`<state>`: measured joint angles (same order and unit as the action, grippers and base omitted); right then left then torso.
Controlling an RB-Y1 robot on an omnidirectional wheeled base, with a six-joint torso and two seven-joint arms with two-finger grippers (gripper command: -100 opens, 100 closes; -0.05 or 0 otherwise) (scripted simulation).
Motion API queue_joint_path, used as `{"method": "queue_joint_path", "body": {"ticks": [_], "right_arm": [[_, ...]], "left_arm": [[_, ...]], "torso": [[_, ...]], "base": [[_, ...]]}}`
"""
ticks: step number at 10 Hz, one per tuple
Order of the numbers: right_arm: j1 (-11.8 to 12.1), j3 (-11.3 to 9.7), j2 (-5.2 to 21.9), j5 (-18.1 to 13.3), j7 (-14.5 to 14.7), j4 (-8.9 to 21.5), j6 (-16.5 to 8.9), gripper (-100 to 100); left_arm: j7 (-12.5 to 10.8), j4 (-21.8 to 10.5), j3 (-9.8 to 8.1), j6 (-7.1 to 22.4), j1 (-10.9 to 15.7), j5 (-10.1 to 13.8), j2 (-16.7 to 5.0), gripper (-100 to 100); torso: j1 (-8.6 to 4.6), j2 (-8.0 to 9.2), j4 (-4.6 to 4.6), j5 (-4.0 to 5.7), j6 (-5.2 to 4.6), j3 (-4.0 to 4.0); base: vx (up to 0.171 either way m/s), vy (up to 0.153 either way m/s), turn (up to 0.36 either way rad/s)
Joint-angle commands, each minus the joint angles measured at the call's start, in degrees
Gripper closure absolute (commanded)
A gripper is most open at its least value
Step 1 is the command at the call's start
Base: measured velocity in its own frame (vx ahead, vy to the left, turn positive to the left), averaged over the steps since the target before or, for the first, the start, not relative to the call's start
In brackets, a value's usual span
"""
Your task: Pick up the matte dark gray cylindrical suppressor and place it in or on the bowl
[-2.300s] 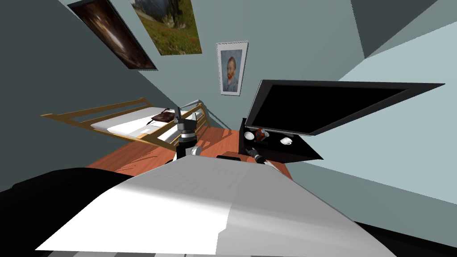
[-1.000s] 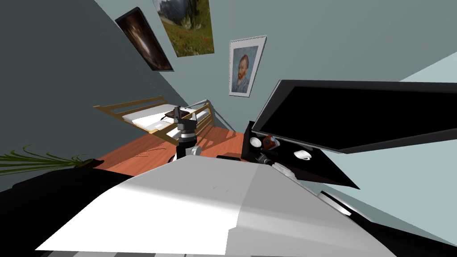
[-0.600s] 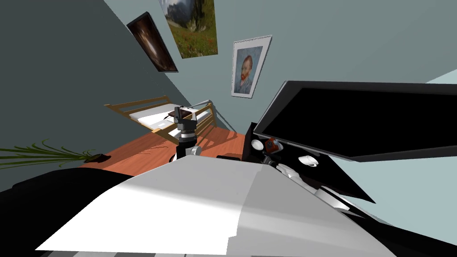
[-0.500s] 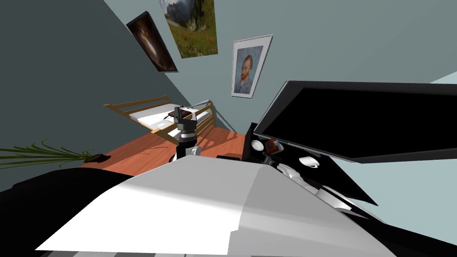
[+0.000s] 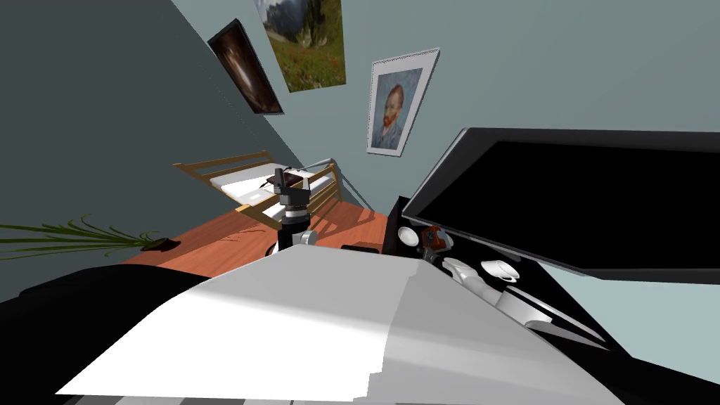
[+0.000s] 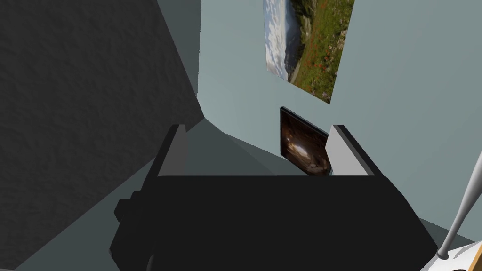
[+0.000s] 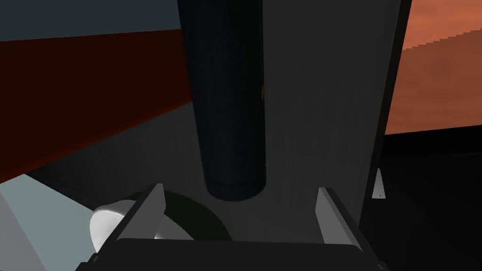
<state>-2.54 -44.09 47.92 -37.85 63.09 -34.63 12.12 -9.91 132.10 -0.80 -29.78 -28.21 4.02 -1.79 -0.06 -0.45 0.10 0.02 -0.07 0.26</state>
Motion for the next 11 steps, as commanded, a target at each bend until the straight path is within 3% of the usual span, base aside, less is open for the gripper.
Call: {"method": "queue_joint_path", "body": {"ticks": [1,2,3,4,5,7,9,10,11], "right_arm": [[-0.41,-0.25,-0.31,-0.92,1.13,1.8,0.6,-100],[-0.58,-1.23,-0.51,-1.91,1.36,3.13,0.73,-100],[-1.16,-0.04,-1.3,-1.38,1.83,4.16,1.32,-100],[-1.24,0.04,-1.44,-1.48,2.26,4.58,1.61,0],[-1.53,0.16,-3.33,-1.45,1.81,5.53,-0.01,-100],[-1.9,0.33,-5.73,-1.43,1.29,6.77,-1.99,-100],[-1.57,-0.31,-5.0,-1.44,0.46,5.59,-2.4,-100],[-1.6,-0.22,-5.09,-1.44,0.59,5.75,-2.38,100],[-1.52,-0.27,-5.13,-1.45,0.58,5.74,-2.36,100]], "left_arm": [[0.0,0.0,0.0,0.0,0.0,0.0,0.0,0],[0.0,0.0,0.0,0.0,0.0,0.0,0.0,0],[0.0,0.0,0.0,0.0,0.0,0.0,0.0,0],[0.0,0.0,0.0,0.0,0.01,0.0,0.0,0],[0.0,0.0,0.0,0.0,0.01,0.0,0.0,0],[0.0,0.0,0.0,0.0,0.02,0.0,0.0,0],[0.0,-0.01,0.0,0.01,0.02,0.0,0.0,0],[0.0,-0.01,0.0,0.0,0.01,0.0,0.0,0],[0.0,0.0,0.0,0.0,0.01,0.0,0.0,0]], "torso": [[0.0,0.0,0.0,0.0,0.0,0.0],[-0.01,0.1,-0.03,-0.01,0.01,-0.06],[-0.11,0.11,-0.03,0.02,0.0,-0.07],[-0.04,0.25,-0.05,0.01,-0.01,-0.14],[0.05,0.36,-0.08,-0.01,-0.01,-0.21],[-0.22,0.57,-0.12,0.05,-0.01,-0.33],[-0.19,0.64,-0.15,0.06,-0.01,-0.38],[0.02,0.51,-0.12,0.0,-0.02,-0.31],[0.07,0.44,-0.15,-0.05,0.01,-0.28]], "base": [[0.072,-0.023,0.029],[0.078,-0.056,0.033],[0.036,-0.031,0.011],[0.007,-0.005,0.001],[-0.021,-0.051,0.213],[-0.065,-0.113,0.167],[-0.033,-0.038,0.072],[0.0,0.0,0.0],[0.0,0.0,0.0]]}}
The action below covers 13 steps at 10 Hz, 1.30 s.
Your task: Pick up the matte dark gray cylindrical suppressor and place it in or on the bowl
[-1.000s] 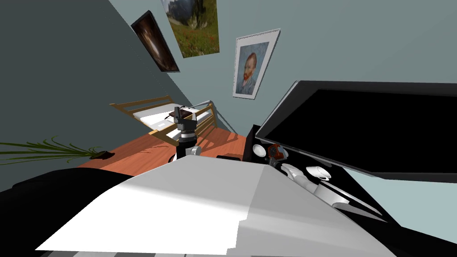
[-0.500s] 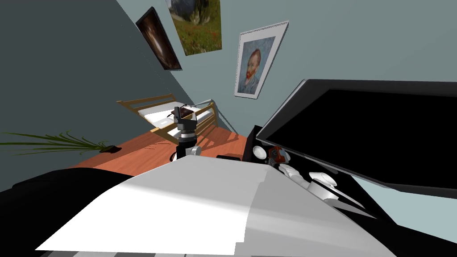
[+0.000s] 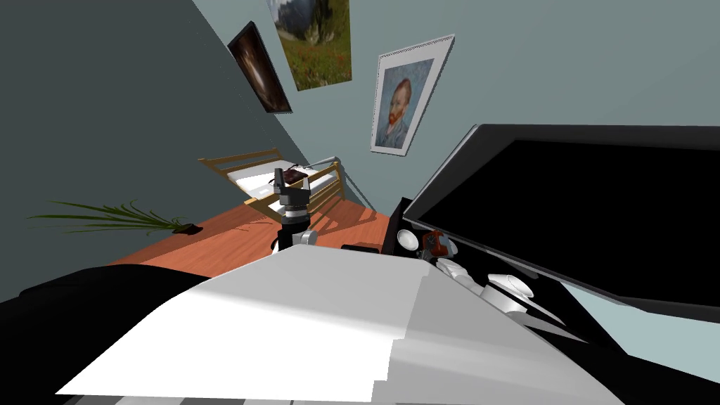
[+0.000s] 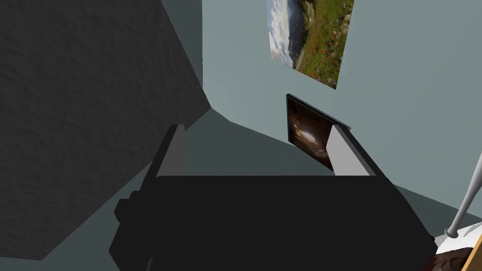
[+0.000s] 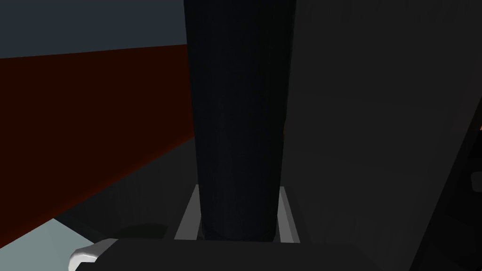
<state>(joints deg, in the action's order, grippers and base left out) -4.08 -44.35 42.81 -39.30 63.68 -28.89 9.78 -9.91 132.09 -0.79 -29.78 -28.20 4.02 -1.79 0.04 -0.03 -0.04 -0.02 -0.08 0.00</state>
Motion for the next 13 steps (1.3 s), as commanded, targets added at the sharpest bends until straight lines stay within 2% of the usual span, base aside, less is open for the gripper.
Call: {"method": "queue_joint_path", "body": {"ticks": [1,3,4,5,8,9,10,11,12,13], "right_arm": [[0.0,0.0,0.0,0.0,0.0,0.0,0.0,100],[-0.01,0.01,0.0,0.01,0.0,0.0,-0.03,100],[-0.01,0.01,0.0,0.01,-0.01,0.0,-0.03,0],[-0.14,0.5,0.82,0.01,1.01,0.29,1.54,100],[0.23,0.33,3.21,-0.01,1.52,-0.96,3.52,100],[0.26,0.41,2.72,0.01,1.34,-0.75,2.92,100],[0.28,0.47,2.79,0.04,1.46,-0.75,3.16,0],[-0.49,1.17,4.67,0.16,1.71,-0.8,2.96,100],[-0.49,1.17,4.67,0.16,1.71,-1.81,2.96,100],[-0.49,1.17,4.67,0.16,1.71,-0.8,2.96,100]], "left_arm": [[0.0,0.0,0.0,0.0,0.0,0.0,0.0,0],[0.0,0.0,0.0,0.0,0.0,0.0,0.0,0],[0.0,0.0,0.0,0.0,0.0,0.0,0.0,0],[0.0,0.0,0.0,0.0,0.0,0.0,0.0,0],[0.0,0.0,0.0,0.0,-0.01,0.0,0.01,0],[0.0,0.0,0.0,0.0,-0.01,0.0,0.01,0],[0.0,0.0,0.0,0.0,0.0,0.0,0.0,0],[0.0,0.0,0.0,0.0,0.0,0.0,0.0,0],[0.0,0.0,0.01,0.0,0.01,0.0,0.01,0],[0.0,0.0,0.01,0.0,0.01,0.0,0.01,0]], "torso": [[0.0,0.0,0.0,0.0,0.0,0.0],[0.01,-0.01,0.01,-0.01,-0.01,0.01],[0.02,-0.01,0.01,-0.01,0.0,0.01],[0.02,-0.01,0.01,-0.02,0.0,0.01],[0.36,-0.13,0.02,-0.09,-0.05,0.07],[0.34,-0.08,0.01,-0.11,-0.05,0.04],[0.22,-0.03,-0.01,-0.09,-0.01,0.01],[0.13,0.0,-0.02,-0.08,-0.01,-0.01],[0.3,0.33,-0.07,-0.19,-0.04,-0.18],[0.36,0.39,-0.11,-0.14,-0.01,-0.24]], "base": [[0.0,0.0,0.0],[0.0,0.0,0.0],[0.0,0.0,0.0],[0.043,0.039,-0.174],[0.045,0.082,-0.147],[0.01,0.032,-0.025],[0.002,0.007,0.002],[-0.103,0.066,0.015],[-0.104,0.066,-0.021],[-0.037,0.036,-0.003]]}}
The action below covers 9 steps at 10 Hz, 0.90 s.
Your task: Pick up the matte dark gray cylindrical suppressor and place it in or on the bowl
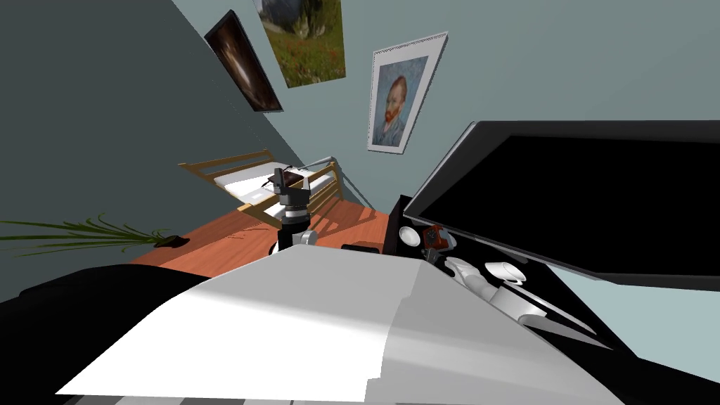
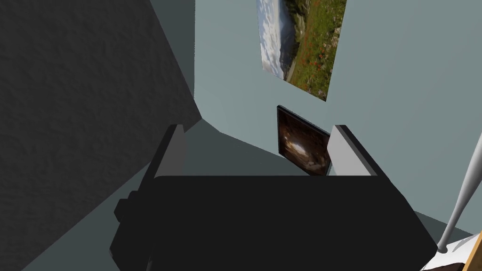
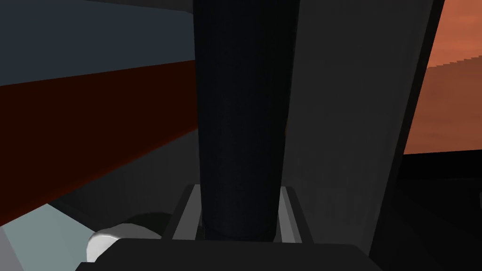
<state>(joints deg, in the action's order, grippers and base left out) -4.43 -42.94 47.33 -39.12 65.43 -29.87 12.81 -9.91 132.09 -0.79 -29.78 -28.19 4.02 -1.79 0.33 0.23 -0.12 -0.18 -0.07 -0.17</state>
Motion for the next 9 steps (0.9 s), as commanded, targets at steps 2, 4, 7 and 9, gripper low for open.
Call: {"method": "queue_joint_path", "body": {"ticks": [2,4,7,9], "right_arm": [[-0.97,0.82,2.62,0.32,0.84,-0.16,-0.41,100],[-1.26,1.46,3.85,0.63,1.61,-0.5,-0.65,100],[-1.48,2.7,5.97,1.4,3.62,-1.55,-1.02,100],[-1.49,2.89,6.31,1.52,3.98,-1.78,-1.03,100]], "left_arm": [[0.0,0.0,0.01,0.0,0.01,0.0,0.0,0],[0.0,0.0,0.01,0.0,0.02,0.0,0.01,0],[0.0,0.0,0.01,0.0,0.02,0.0,0.0,0],[0.0,0.0,0.0,0.0,0.0,0.0,0.0,0]], "torso": [[0.18,0.13,-0.04,-0.09,0.05,-0.07],[0.31,0.45,-0.14,-0.17,0.11,-0.28],[0.29,0.49,-0.17,-0.17,0.2,-0.31],[0.13,0.21,-0.12,-0.16,0.11,-0.16]], "base": [[-0.123,0.094,0.068],[-0.169,0.076,0.092],[-0.152,0.06,0.169],[-0.046,0.024,0.041]]}}
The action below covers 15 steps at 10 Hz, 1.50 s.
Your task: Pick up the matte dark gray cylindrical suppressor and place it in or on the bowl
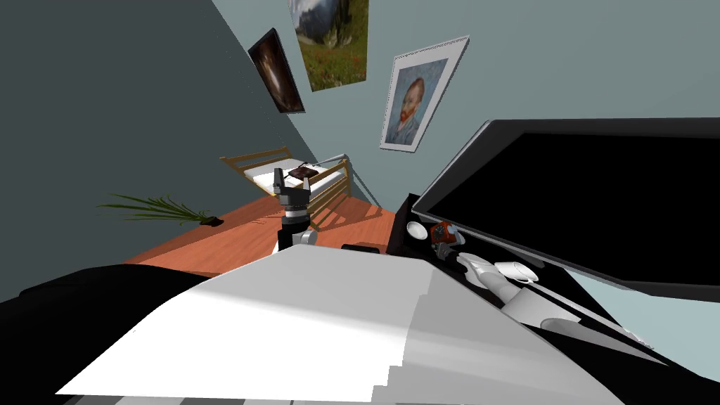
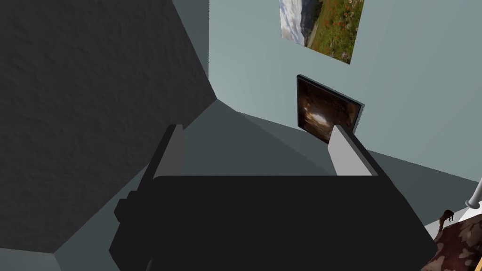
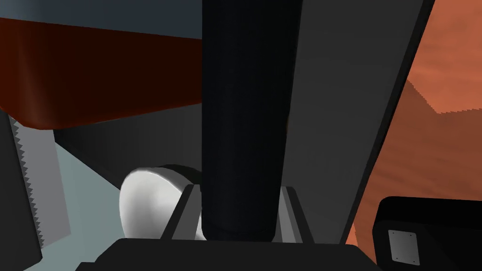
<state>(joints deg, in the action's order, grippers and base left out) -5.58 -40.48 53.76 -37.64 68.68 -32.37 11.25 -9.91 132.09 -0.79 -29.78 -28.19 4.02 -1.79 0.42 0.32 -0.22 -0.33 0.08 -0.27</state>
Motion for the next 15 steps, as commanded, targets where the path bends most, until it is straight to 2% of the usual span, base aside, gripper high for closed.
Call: {"method": "queue_joint_path", "body": {"ticks": [1,4,6,9,12,15], "right_arm": [[-0.36,0.89,0.9,0.29,1.66,0.02,0.68,100],[-0.93,1.46,3.79,0.16,2.36,-1.33,1.96,100],[-1.76,1.07,5.55,-0.2,1.64,-1.53,3.28,100],[-2.83,0.01,6.86,-0.54,0.31,-1.21,4.81,100],[-4.16,-1.96,7.77,-0.92,-1.66,-0.35,6.71,100],[-5.04,-3.36,8.18,-1.17,-2.96,0.34,7.85,100]], "left_arm": [[0.0,0.0,0.0,0.0,0.0,0.0,0.0,0],[0.0,0.0,0.01,0.0,0.01,0.0,0.01,0],[0.0,0.0,0.01,0.0,-0.01,0.0,0.02,0],[0.0,0.01,0.0,-0.01,-0.02,0.0,0.0,0],[0.0,0.01,-0.01,-0.01,-0.04,0.0,0.0,0],[0.0,0.01,-0.01,-0.01,-0.03,0.0,0.0,0]], "torso": [[0.0,0.0,0.0,0.0,0.0,0.0],[0.58,0.36,-0.07,-0.15,0.06,-0.2],[0.95,0.04,-0.04,-0.26,0.03,-0.04],[0.44,-0.7,0.08,-0.18,0.09,0.37],[0.2,-1.24,0.18,-0.08,0.04,0.67],[-0.35,-1.77,-0.11,-0.11,0.86,0.8]], "base": [[-0.108,0.058,0.196],[-0.143,0.167,0.129],[0.02,0.227,-0.089],[0.156,0.103,-0.096],[0.281,0.066,-0.218],[0.218,0.043,-0.132]]}}
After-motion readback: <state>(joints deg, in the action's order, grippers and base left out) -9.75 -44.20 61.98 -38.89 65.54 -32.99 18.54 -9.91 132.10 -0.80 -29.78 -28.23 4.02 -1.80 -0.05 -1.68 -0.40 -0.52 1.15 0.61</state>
